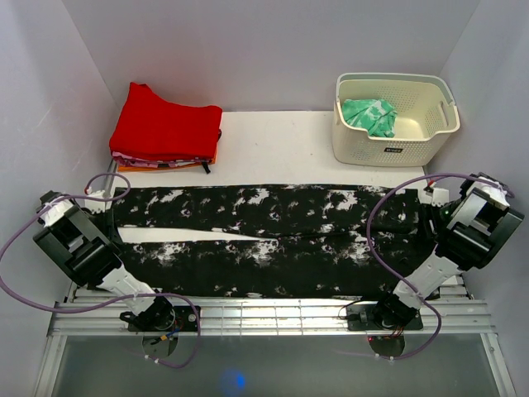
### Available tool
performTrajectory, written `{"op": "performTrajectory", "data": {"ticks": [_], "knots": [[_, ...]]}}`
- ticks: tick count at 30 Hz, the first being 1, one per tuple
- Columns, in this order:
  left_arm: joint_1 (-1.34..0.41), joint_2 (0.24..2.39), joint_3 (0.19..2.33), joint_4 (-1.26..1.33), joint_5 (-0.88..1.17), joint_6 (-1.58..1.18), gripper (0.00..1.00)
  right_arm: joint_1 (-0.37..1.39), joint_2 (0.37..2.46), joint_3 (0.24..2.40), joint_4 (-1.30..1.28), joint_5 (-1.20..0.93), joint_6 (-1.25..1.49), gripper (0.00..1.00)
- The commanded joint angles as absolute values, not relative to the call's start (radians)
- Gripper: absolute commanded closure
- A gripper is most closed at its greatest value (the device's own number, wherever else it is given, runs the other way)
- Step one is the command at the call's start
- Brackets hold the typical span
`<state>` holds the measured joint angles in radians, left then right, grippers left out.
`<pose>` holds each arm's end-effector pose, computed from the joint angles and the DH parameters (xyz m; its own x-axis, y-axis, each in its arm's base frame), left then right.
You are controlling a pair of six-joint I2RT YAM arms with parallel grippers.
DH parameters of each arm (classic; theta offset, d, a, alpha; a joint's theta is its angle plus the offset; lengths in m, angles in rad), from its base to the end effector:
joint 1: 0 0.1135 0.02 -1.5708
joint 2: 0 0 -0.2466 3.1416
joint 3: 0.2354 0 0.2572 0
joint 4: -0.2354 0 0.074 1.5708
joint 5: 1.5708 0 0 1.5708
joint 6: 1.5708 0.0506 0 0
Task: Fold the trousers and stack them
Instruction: Flatten the trousers out
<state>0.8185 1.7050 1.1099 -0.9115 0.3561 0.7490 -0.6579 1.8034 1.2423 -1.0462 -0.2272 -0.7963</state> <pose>0.2189 0.2081 0.1462 -0.9550 -0.0864 -0.2839 -0.0256 0.9771 -0.2111 0.2570 -0.1842 0.1479 -0.9835 -0.1201 -0.1354 -0.1440 0.9724 0.1835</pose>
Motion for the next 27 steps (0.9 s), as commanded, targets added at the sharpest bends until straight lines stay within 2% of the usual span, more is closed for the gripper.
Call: {"op": "performTrajectory", "data": {"ticks": [1, 13, 14, 15, 17, 18, 20, 21, 23, 24, 27], "knots": [[0.813, 1.698, 1.135, -0.896, 0.394, 0.739, 0.4, -0.653, 1.818, 1.209, -1.043, -0.278, -0.811, 0.4], [0.798, 1.712, 1.137, -0.887, 0.387, 0.723, 0.4, -0.655, 1.902, 1.181, -0.985, -0.299, -0.782, 0.42], [0.796, 1.712, 1.137, -0.887, 0.388, 0.721, 0.4, -0.655, 1.904, 1.183, -0.991, -0.311, -0.787, 0.46], [0.795, 1.712, 1.137, -0.885, 0.388, 0.721, 0.4, -0.655, 1.904, 1.186, -1.005, -0.327, -0.788, 0.56], [0.793, 1.712, 1.134, -0.882, 0.379, 0.719, 0.4, -0.657, 1.888, 1.212, -1.035, -0.35, -0.798, 0.67], [0.793, 1.713, 1.132, -0.874, 0.376, 0.719, 0.41, -0.657, 1.878, 1.222, -1.052, -0.366, -0.799, 0.75], [0.793, 1.717, 1.123, -0.865, 0.361, 0.719, 0.41, -0.657, 1.852, 1.245, -1.097, -0.376, -0.81, 0.83], [0.793, 1.724, 1.118, -0.848, 0.354, 0.716, 0.44, -0.658, 1.842, 1.268, -1.11, -0.38, -0.811, 0.92], [0.793, 1.732, 1.105, -0.822, 0.327, 0.713, 0.5, -0.658, 1.819, 1.298, -1.147, -0.376, -0.816, 0.92], [0.793, 1.744, 1.092, -0.798, 0.302, 0.704, 0.61, -0.658, 1.798, 1.31, -1.172, -0.362, -0.821, 0.92], [0.793, 1.764, 1.06, -0.747, 0.246, 0.704, 0.71, -0.669, 1.778, 1.322, -1.175, -0.313, -0.827, 0.92]]}}
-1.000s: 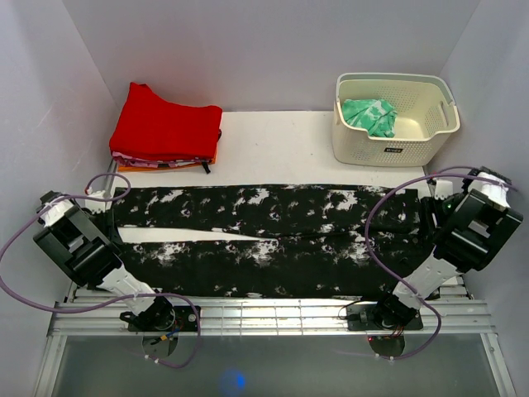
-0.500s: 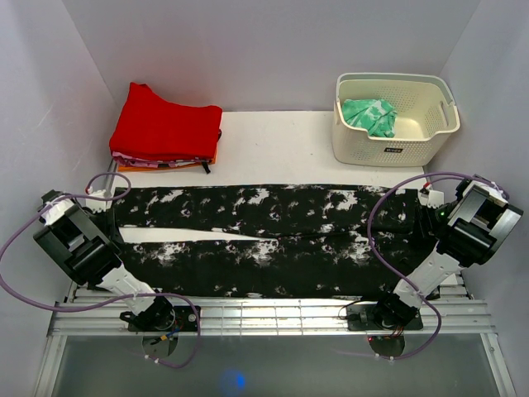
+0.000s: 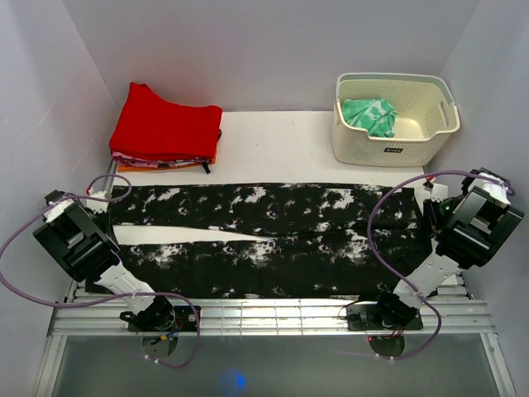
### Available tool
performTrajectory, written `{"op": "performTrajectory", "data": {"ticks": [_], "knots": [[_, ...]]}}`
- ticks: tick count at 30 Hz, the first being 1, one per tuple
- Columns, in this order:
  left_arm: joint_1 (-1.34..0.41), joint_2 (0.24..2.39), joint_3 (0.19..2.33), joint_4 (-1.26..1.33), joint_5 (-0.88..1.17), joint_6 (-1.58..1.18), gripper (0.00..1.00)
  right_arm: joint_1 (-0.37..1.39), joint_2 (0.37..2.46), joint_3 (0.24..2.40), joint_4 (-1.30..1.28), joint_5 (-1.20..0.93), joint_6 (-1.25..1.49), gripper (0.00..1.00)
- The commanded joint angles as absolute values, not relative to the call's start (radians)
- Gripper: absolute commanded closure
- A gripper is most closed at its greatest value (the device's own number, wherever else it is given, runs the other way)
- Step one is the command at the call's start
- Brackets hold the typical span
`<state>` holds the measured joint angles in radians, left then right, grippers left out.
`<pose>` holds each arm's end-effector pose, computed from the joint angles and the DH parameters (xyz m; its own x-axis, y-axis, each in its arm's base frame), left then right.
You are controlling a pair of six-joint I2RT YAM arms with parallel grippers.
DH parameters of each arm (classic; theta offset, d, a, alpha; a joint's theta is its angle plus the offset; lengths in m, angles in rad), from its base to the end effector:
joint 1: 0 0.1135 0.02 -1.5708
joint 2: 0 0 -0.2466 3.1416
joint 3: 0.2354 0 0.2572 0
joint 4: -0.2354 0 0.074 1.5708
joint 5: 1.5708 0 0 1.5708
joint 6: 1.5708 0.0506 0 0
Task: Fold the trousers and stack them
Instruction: Flatten the trousers out, then fold the trousers
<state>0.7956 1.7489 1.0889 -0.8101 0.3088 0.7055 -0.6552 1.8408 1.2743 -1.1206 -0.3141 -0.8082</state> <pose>0.2282 0.2109 0.1287 -0.9575 -0.0945 -0.2726 -0.0503 0.9850 -0.1650 0.2592 -0.1794 0.1463 -0.9836 -0.1114 -0.1417 -0.1495 0.9435 0.2959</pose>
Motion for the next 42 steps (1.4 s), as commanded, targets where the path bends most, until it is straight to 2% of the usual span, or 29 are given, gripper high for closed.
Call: {"op": "performTrajectory", "data": {"ticks": [1, 7, 12, 13, 14, 15, 16, 17, 19, 20, 22, 24, 27, 29, 32, 36, 42], "knots": [[0.793, 1.772, 1.055, -0.732, 0.235, 0.704, 0.73, -0.681, 1.775, 1.325, -1.174, -0.298, -0.831, 0.92], [0.795, 1.807, 1.052, -0.699, 0.193, 0.695, 0.83, -0.719, 1.786, 1.276, -1.076, -0.166, -0.847, 0.92], [0.795, 1.827, 1.087, -0.709, 0.212, 0.695, 0.85, -0.713, 1.833, 1.178, -0.98, -0.178, -0.844, 0.92], [0.793, 1.824, 1.1, -0.738, 0.234, 0.707, 0.82, -0.701, 1.839, 1.167, -0.982, -0.195, -0.842, 0.92], [0.795, 1.816, 1.114, -0.77, 0.273, 0.724, 0.79, -0.696, 1.847, 1.167, -0.988, -0.202, -0.842, 0.87], [0.793, 1.804, 1.143, -0.817, 0.335, 0.736, 0.74, -0.69, 1.842, 1.17, -1.008, -0.216, -0.842, 0.77], [0.795, 1.787, 1.164, -0.853, 0.388, 0.75, 0.68, -0.689, 1.836, 1.195, -1.018, -0.248, -0.857, 0.63], [0.795, 1.748, 1.189, -0.898, 0.443, 0.815, 0.56, -0.689, 1.815, 1.213, -1.031, -0.264, -0.868, 0.47], [0.795, 1.694, 1.248, -0.948, 0.556, 0.831, 0.48, -0.689, 1.796, 1.27, -1.075, -0.313, -0.902, 0.39], [0.796, 1.653, 1.273, -0.962, 0.593, 0.844, 0.33, -0.689, 1.783, 1.34, -1.094, -0.331, -0.911, 0.34], [0.793, 1.628, 1.354, -0.962, 0.658, 0.815, 0.27, -0.674, 1.775, 1.408, -1.129, -0.385, -0.917, 0.33], [0.769, 1.647, 1.406, -0.948, 0.724, 0.741, 0.25, -0.644, 1.775, 1.483, -1.14, -0.408, -0.913, 0.33], [0.694, 1.738, 1.48, -0.887, 0.694, 0.668, 0.33, -0.546, 1.802, 1.523, -1.132, -0.419, -0.881, 0.36], [0.661, 1.778, 1.515, -0.849, 0.675, 0.634, 0.35, -0.473, 1.836, 1.542, -1.121, -0.423, -0.867, 0.43], [0.617, 1.854, 1.56, -0.79, 0.698, 0.615, 0.35, -0.417, 1.873, 1.583, -1.066, -0.428, -0.867, 0.44], [0.581, 2.002, 1.737, -0.816, 0.741, 0.661, 0.34, -0.405, 1.939, 1.652, -1.019, -0.452, -0.914, 0.38], [0.563, 2.17, 1.87, -0.782, 0.776, 0.715, 0.32, -0.405, 1.994, 1.683, -0.93, -0.462, -0.93, 0.29]]}}
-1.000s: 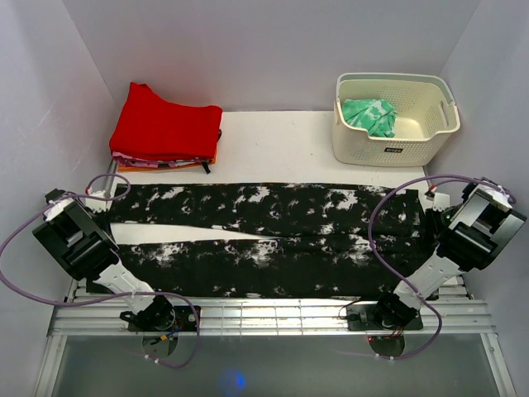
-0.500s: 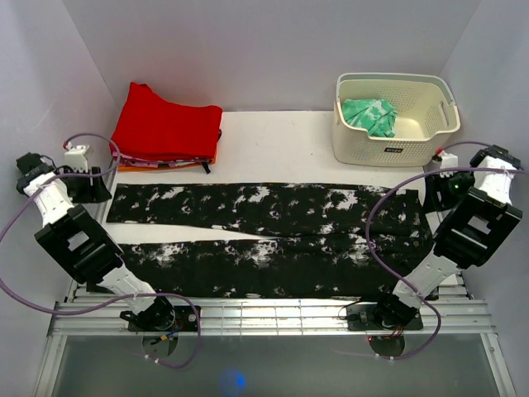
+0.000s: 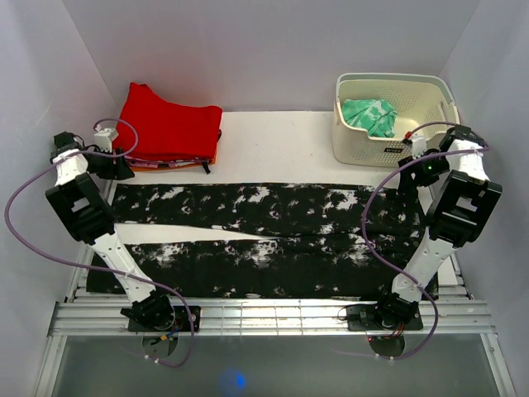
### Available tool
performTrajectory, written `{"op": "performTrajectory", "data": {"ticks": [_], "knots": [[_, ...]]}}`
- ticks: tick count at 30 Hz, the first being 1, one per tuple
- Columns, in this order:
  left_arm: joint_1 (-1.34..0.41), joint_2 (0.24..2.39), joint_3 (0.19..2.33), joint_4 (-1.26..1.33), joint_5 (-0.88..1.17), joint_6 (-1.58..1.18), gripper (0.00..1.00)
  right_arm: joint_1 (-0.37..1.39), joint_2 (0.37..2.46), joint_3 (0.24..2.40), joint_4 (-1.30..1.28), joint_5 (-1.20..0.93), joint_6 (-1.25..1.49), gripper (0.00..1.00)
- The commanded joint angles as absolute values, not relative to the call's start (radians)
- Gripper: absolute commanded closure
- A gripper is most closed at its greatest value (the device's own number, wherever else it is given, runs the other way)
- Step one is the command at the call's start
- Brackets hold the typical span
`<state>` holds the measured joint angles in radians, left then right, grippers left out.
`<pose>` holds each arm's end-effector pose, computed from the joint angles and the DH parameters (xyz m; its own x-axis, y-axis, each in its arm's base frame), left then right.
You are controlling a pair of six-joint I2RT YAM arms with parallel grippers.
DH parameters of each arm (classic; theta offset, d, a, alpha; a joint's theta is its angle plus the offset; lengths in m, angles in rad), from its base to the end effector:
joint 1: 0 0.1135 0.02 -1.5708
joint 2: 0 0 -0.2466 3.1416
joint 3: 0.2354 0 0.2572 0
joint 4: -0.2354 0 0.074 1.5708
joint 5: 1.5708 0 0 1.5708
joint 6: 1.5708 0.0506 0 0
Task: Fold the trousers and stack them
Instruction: Fold the trousers
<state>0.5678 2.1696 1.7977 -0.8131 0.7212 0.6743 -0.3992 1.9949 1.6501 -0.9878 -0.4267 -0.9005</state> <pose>0.4024 0.2170 0.1784 -0.7315 0.0895 -0.6759 0.3358 0.9101 -0.2429 0.3817 -0.1383 0.1935 -0.7630 -0.4524 -0.4617 -0.5377 0.8406 0.0649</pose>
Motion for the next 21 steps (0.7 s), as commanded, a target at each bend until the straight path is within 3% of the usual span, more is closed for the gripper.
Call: {"op": "performTrajectory", "data": {"ticks": [1, 7, 13, 21], "knots": [[0.561, 2.19, 1.902, -0.779, 0.763, 0.727, 0.32, -0.403, 1.996, 1.681, -0.919, -0.474, -0.94, 0.28], [0.538, 2.321, 1.979, -0.853, 0.674, 0.886, 0.34, -0.4, 2.016, 1.657, -0.926, -0.503, -1.041, 0.25], [0.537, 2.338, 1.904, -0.94, 0.58, 1.02, 0.39, -0.385, 2.014, 1.551, -0.907, -0.459, -1.091, 0.25], [0.551, 2.266, 1.753, -1.038, 0.538, 1.146, 0.47, -0.377, 1.973, 1.306, -0.867, -0.379, -1.176, 0.41]]}}
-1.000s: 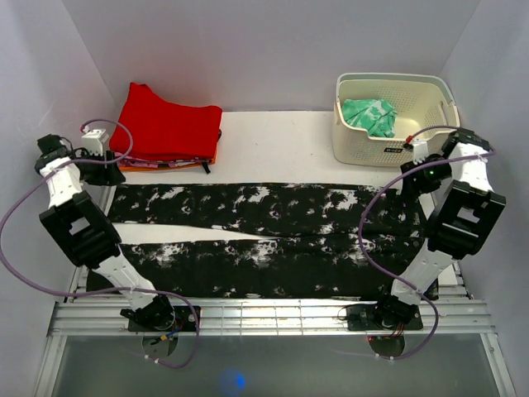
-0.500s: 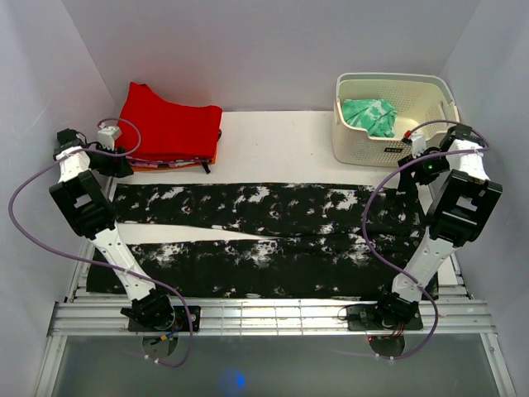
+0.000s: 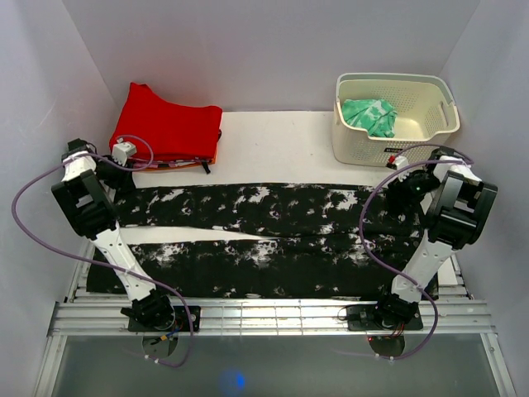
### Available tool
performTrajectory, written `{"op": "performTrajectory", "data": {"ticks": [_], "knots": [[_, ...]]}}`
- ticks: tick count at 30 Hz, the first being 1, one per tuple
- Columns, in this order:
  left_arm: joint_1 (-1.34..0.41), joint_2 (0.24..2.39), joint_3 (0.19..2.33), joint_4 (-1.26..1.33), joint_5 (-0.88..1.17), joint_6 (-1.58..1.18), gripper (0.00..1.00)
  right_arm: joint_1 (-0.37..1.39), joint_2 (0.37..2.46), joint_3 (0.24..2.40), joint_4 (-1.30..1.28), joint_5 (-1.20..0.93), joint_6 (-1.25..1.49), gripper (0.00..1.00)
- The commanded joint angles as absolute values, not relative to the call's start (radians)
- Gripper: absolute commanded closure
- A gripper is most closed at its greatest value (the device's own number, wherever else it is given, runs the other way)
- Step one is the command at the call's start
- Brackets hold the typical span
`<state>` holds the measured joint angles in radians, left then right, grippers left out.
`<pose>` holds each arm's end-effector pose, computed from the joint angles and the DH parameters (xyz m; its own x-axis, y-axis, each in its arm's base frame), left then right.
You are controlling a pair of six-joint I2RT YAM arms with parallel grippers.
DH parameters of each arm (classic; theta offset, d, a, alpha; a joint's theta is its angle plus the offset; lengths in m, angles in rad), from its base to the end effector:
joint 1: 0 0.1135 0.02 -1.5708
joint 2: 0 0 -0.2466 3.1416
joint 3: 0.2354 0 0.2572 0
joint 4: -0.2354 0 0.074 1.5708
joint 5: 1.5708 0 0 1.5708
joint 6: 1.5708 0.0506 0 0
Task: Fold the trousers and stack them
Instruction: Fold the trousers
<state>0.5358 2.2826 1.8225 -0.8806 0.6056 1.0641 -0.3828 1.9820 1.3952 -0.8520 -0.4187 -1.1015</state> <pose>0.4087 0.2091 0.1304 -0.6757 0.4348 -0.5953 0.5825 0.8099 -0.0696 0.3564 -0.1213 0.1318 -0.6760 -0.6062 -0.4190 -0.6882 0.7226 0.0649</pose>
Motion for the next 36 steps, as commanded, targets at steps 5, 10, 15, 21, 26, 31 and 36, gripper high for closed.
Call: {"op": "performTrajectory", "data": {"ticks": [5, 10, 15, 21, 26, 31, 36], "knots": [[0.574, 2.243, 1.704, -1.051, 0.529, 1.173, 0.53, -0.38, 1.864, 1.097, -0.861, -0.35, -1.258, 0.54], [0.583, 2.232, 1.697, -1.043, 0.531, 1.184, 0.53, -0.391, 1.78, 1.069, -0.934, -0.376, -1.304, 0.59], [0.583, 2.237, 1.706, -1.039, 0.526, 1.189, 0.51, -0.428, 1.769, 1.248, -1.028, -0.475, -1.276, 0.46], [0.583, 2.238, 1.703, -1.035, 0.526, 1.189, 0.5, -0.48, 1.885, 1.479, -0.967, -0.584, -1.108, 0.28], [0.583, 2.23, 1.692, -1.034, 0.523, 1.192, 0.5, -0.479, 1.943, 1.489, -0.865, -0.618, -1.083, 0.17], [0.581, 2.214, 1.664, -1.031, 0.525, 1.189, 0.5, -0.498, 1.962, 1.447, -0.672, -0.676, -0.895, 0.11], [0.583, 2.197, 1.635, -1.026, 0.519, 1.192, 0.5, -0.508, 1.898, 1.283, -0.384, -0.706, -0.715, 0.09]]}}
